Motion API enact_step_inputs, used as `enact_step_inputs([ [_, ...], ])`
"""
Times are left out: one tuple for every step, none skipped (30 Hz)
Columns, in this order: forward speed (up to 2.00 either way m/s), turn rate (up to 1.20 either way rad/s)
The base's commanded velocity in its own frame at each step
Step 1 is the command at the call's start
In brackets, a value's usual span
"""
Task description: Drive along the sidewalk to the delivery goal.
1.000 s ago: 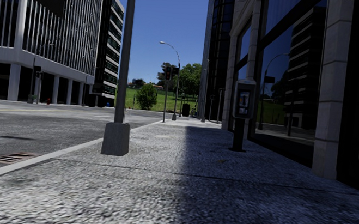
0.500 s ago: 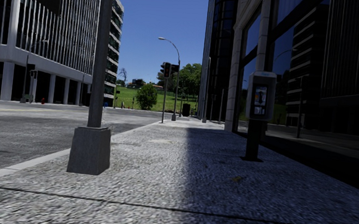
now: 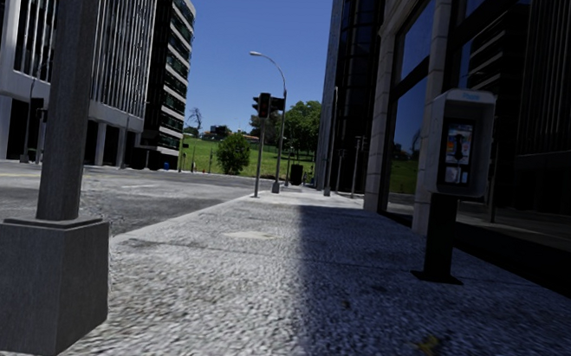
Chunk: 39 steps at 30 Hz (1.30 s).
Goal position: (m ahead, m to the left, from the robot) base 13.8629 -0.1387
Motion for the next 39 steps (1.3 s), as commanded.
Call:
enact_step_inputs([
  [2.00,0.00],
  [2.00,0.00],
  [2.00,0.00],
  [2.00,0.00],
  [2.00,0.00],
  [2.00,0.00],
  [2.00,0.00],
  [2.00,0.00],
  [2.00,0.00],
  [2.00,0.00],
  [2.00,0.00],
  [2.00,0.00],
  [2.00,0.00],
  [2.00,0.00],
  [2.00,0.00],
  [2.00,0.00],
  [2.00,0.00],
  [2.00,0.00],
  [2.00,0.00],
  [2.00,0.00],
  [2.00,0.00],
  [2.00,0.00],
  [2.00,0.00],
  [2.00,0.00],
  [2.00,0.00],
  [2.00,0.00],
  [2.00,0.00],
  [2.00,0.00],
  [2.00,0.00],
  [2.00,0.00],
  [2.00,0.00],
  [2.00,0.00],
  [2.00,0.00],
  [2.00,0.00],
  [2.00,0.00],
  [2.00,0.00],
  [2.00,0.00],
  [2.00,0.00],
  [2.00,0.00],
])
